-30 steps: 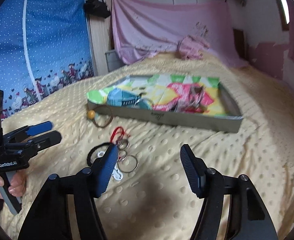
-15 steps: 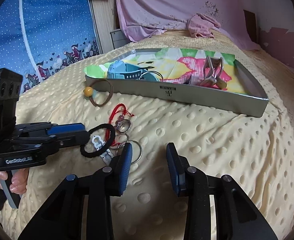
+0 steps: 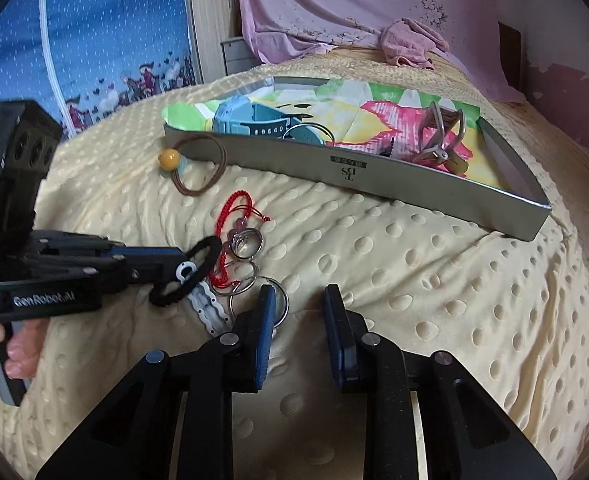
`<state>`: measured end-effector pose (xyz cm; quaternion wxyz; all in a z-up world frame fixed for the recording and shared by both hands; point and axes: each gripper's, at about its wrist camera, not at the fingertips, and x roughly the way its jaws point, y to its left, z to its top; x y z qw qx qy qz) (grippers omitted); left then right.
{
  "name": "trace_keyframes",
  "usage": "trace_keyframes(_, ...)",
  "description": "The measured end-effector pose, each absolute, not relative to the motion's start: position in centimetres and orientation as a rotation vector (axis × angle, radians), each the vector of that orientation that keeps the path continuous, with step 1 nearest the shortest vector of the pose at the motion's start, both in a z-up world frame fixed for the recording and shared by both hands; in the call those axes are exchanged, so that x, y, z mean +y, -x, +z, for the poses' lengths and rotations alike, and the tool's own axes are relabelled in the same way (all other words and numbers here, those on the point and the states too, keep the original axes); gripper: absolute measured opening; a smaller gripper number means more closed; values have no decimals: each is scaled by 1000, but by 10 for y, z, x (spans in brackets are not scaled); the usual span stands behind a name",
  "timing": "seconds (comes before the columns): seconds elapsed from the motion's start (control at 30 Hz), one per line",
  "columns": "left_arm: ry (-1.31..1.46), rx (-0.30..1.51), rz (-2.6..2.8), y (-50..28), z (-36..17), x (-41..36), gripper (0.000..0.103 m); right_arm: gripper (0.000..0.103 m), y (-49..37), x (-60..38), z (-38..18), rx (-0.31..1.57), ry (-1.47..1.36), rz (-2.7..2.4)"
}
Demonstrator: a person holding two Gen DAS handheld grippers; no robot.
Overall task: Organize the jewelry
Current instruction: 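Grasp the black hair tie with the left tool while the right tool grasps a silver ring, then lift the hair tie with the left tool while the right tool lifts the ring toward the tray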
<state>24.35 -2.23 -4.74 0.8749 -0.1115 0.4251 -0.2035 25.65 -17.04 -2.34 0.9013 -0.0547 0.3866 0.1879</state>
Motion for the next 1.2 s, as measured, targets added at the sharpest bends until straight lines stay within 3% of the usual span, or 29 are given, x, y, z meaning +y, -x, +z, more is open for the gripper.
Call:
trace_keyframes(0.07, 218, 874, -411, -239, -46, -24, 6, 22, -255, -167, -22, 801, 134, 383)
trace_keyframes(0.2, 210, 841, -389, -228, -42, -25, 6, 8, -251, -160, -21, 796, 179, 367)
trace_keyframes(0.3, 207, 821, -375, -223, -38, -24, 6, 4, -247, -160, -18, 773, 203, 334)
trace_keyframes(1.2, 199, 722, -314, -215, -12, -31, 6, 3, -239, -195, 24, 543, 132, 180)
